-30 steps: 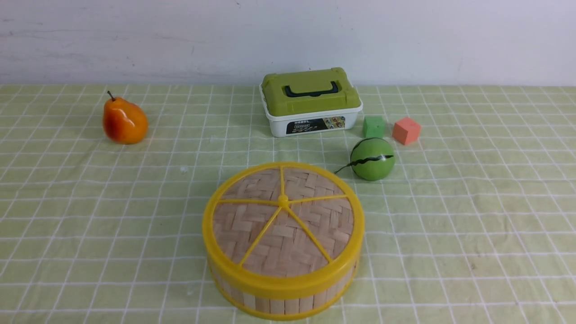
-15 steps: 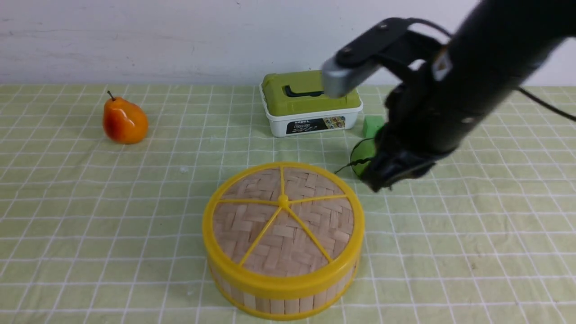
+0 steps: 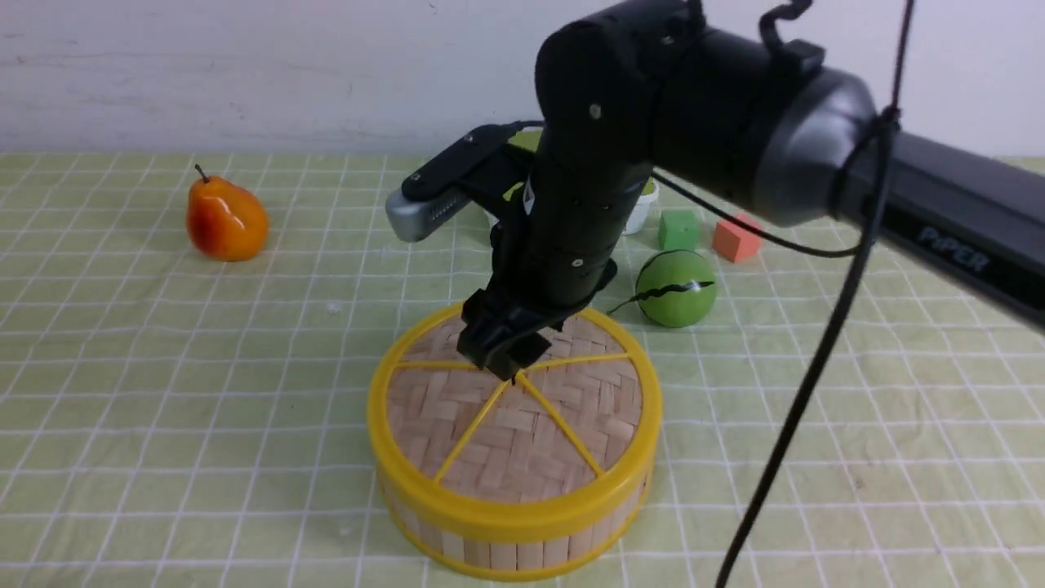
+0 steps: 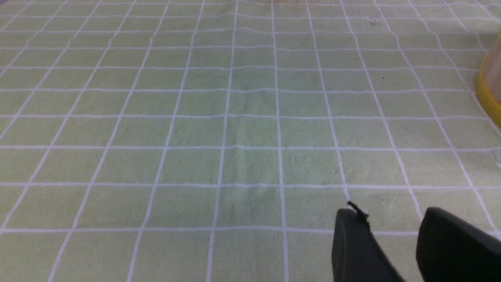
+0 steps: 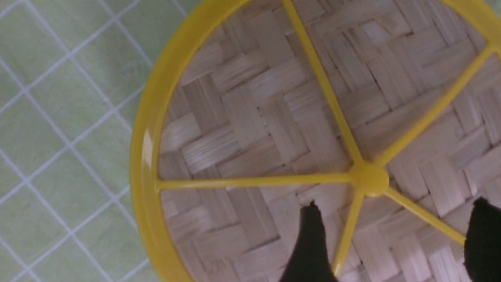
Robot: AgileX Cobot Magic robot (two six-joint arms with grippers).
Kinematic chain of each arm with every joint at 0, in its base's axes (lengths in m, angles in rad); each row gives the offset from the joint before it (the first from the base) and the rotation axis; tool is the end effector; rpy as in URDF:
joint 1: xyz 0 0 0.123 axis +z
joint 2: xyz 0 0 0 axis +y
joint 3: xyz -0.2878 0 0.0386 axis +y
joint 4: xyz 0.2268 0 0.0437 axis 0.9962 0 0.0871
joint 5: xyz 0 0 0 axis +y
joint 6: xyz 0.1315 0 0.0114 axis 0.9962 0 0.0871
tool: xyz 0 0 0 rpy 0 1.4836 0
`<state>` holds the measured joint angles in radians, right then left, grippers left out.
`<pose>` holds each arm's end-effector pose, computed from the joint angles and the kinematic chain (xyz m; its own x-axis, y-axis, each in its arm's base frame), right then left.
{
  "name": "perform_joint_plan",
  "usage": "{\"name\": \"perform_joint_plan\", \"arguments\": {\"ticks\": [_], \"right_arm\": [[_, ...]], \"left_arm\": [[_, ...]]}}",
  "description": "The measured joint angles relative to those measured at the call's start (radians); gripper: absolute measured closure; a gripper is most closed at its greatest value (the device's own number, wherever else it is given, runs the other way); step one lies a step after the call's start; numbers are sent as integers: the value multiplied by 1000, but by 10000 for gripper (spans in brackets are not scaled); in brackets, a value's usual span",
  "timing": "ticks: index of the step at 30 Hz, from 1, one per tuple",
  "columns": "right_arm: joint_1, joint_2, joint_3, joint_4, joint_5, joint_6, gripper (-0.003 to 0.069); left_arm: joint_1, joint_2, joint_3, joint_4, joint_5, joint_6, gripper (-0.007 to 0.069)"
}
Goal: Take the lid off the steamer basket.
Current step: Use the right arm to lift the lid of the steamer
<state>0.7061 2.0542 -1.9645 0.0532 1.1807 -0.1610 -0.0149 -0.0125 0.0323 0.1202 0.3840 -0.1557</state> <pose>0.3363 0.2953 0.2610 -0.6044 -0.6996 -0.3811 -0.7545 0.6562 -0.0080 0.0648 0.0050 0.1564 -0.3074 -0.0395 -0.9508 -0.0415 0.9987 -0.0281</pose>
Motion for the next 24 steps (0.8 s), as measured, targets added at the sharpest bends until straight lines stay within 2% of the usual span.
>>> {"name": "perform_joint_plan", "arguments": {"ticks": [4, 8, 9, 10, 11, 12, 17, 20, 24], "right_arm": [[0, 46, -2, -1, -14, 5, 249], [0, 66, -3, -1, -43, 20, 334], [0, 67, -3, -1, -45, 20, 334], [0, 71, -3, -1, -57, 22, 377], [0, 71, -3, -1, -59, 22, 377], [0, 71, -4, -1, -62, 22, 415], [0, 71, -5, -1, -65, 22, 480], [0, 71, -8, -4, -62, 27, 574], [0, 69, -9, -4, -61, 39, 579]], "left_arm": [[0, 0, 0, 0, 0, 0, 386], [0, 0, 0, 0, 0, 0, 386], [0, 0, 0, 0, 0, 0, 386], [0, 0, 0, 0, 0, 0, 386], [0, 0, 0, 0, 0, 0, 386], [0, 0, 0, 0, 0, 0, 386], [0, 0, 0, 0, 0, 0, 386], [0, 0, 0, 0, 0, 0, 386], [0, 0, 0, 0, 0, 0, 386]]}}
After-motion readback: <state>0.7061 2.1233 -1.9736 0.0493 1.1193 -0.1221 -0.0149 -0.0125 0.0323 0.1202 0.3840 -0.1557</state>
